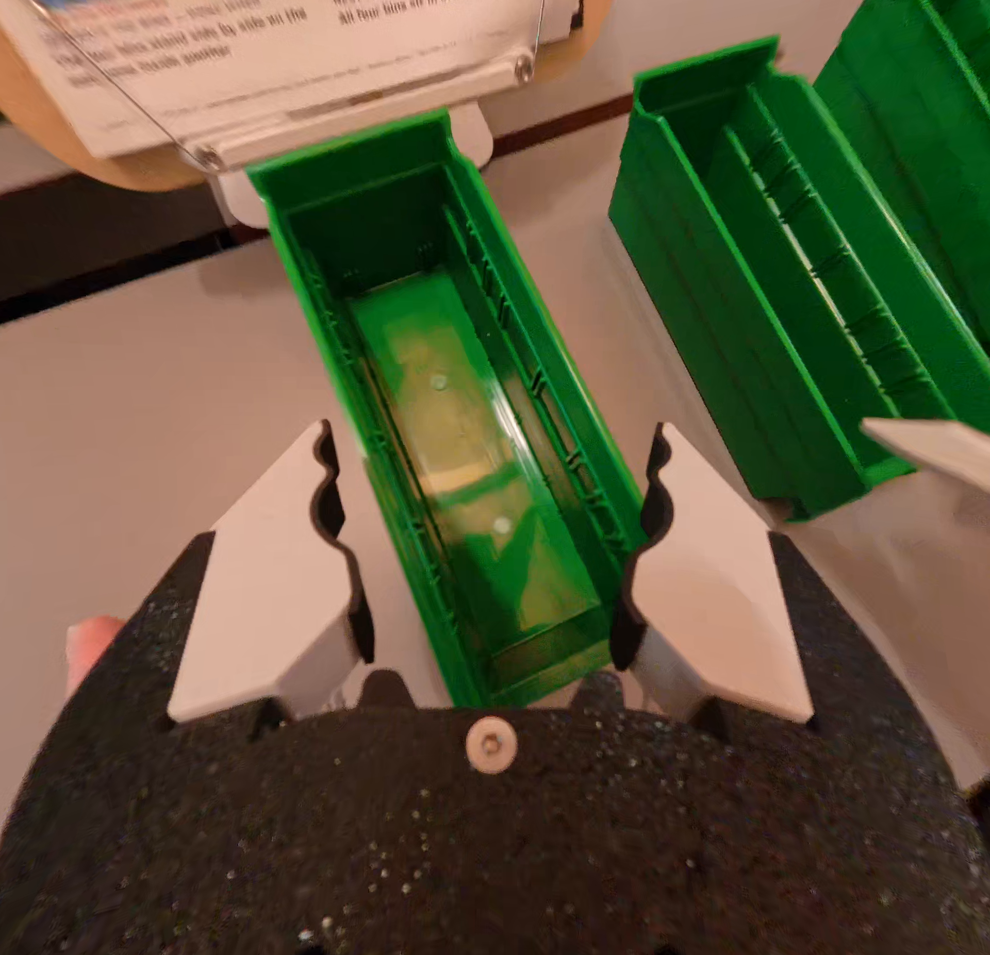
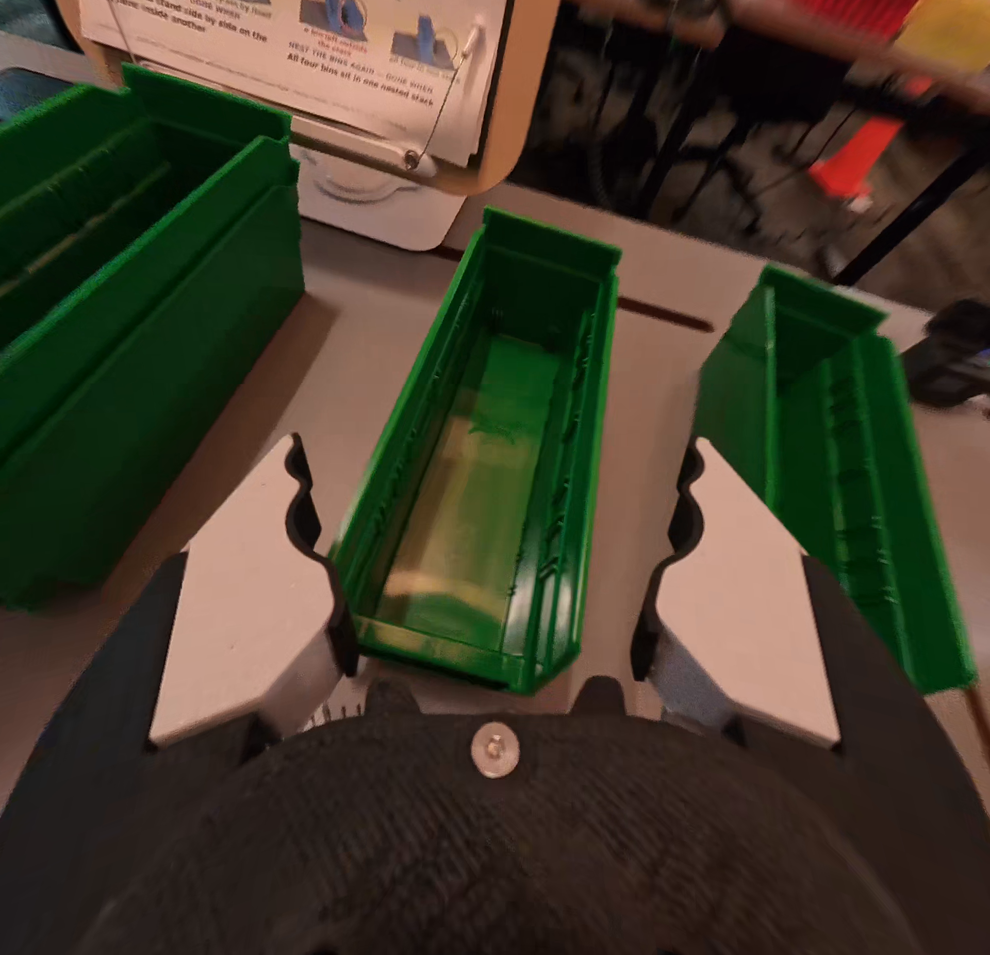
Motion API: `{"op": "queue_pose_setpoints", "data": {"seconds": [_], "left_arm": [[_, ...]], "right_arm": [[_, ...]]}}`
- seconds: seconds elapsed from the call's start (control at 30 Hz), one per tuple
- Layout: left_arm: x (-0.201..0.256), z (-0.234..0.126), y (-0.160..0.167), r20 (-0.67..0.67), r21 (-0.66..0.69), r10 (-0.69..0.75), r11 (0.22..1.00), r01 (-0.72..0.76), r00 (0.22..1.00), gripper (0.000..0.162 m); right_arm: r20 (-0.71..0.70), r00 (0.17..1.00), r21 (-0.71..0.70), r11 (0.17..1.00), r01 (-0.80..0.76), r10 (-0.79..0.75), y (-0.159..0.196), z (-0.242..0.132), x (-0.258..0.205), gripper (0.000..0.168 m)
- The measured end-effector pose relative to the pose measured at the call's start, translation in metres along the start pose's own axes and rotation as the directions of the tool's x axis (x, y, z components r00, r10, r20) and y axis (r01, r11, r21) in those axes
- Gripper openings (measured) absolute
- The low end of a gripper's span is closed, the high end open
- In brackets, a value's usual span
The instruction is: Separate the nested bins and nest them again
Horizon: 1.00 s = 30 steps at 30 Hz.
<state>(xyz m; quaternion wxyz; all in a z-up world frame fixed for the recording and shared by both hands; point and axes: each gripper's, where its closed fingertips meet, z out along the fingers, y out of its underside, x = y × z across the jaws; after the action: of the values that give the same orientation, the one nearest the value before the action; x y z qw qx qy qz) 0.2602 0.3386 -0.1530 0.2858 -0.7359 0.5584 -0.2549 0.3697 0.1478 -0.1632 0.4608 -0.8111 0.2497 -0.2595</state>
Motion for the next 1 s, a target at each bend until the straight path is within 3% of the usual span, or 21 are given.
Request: {"op": "queue_pose_setpoints", "data": {"seconds": [0.03,0.17,0.37,0.43,0.53,0.6,0.8,0.93,1.0], "left_arm": [[0.003,0.010,-0.001,-0.006,-0.050,-0.017,0.999,0.017,1.000,0.110],[0.002,0.040,0.014,0.011,-0.243,-0.080,0.967,0.081,0.997,0.097],[0.002,0.056,0.022,0.074,-0.351,-0.071,0.932,0.093,0.995,0.104],[0.004,0.059,0.026,0.078,-0.395,-0.059,0.915,0.086,0.995,0.101],[0.009,0.058,0.027,0.055,-0.435,-0.063,0.897,0.080,0.997,0.087],[0.003,0.053,0.025,0.091,-0.450,-0.024,0.891,0.063,0.996,0.101],[-0.031,0.030,-0.004,0.282,-0.387,0.068,0.921,0.049,0.957,0.114],[-0.032,0.043,0.018,0.279,-0.463,0.026,0.880,0.110,0.960,0.113],[-0.027,0.049,0.025,0.262,-0.474,0.004,0.872,0.125,0.965,0.102]], "right_arm": [[-0.028,0.999,0.034,0.999,0.036,-0.035,0.003,-0.006,0.000,0.131],[-0.019,0.999,0.067,0.996,0.051,-0.050,0.024,-0.016,-0.008,0.131],[0.030,1.000,0.077,0.997,-0.007,0.004,0.032,-0.023,-0.005,0.130],[-0.019,1.000,0.061,0.998,0.018,-0.016,0.031,-0.026,0.007,0.131],[0.003,1.000,0.087,0.996,-0.022,0.022,0.030,-0.029,0.009,0.129],[0.024,0.998,0.084,0.995,-0.053,0.051,0.031,-0.030,0.009,0.129],[0.063,0.994,0.086,0.992,-0.090,0.084,0.030,-0.031,0.008,0.128],[0.077,0.992,0.083,0.991,-0.108,0.101,0.031,-0.030,0.007,0.128],[0.086,0.991,0.060,0.992,-0.108,0.103,0.036,-0.028,0.005,0.128]]}}
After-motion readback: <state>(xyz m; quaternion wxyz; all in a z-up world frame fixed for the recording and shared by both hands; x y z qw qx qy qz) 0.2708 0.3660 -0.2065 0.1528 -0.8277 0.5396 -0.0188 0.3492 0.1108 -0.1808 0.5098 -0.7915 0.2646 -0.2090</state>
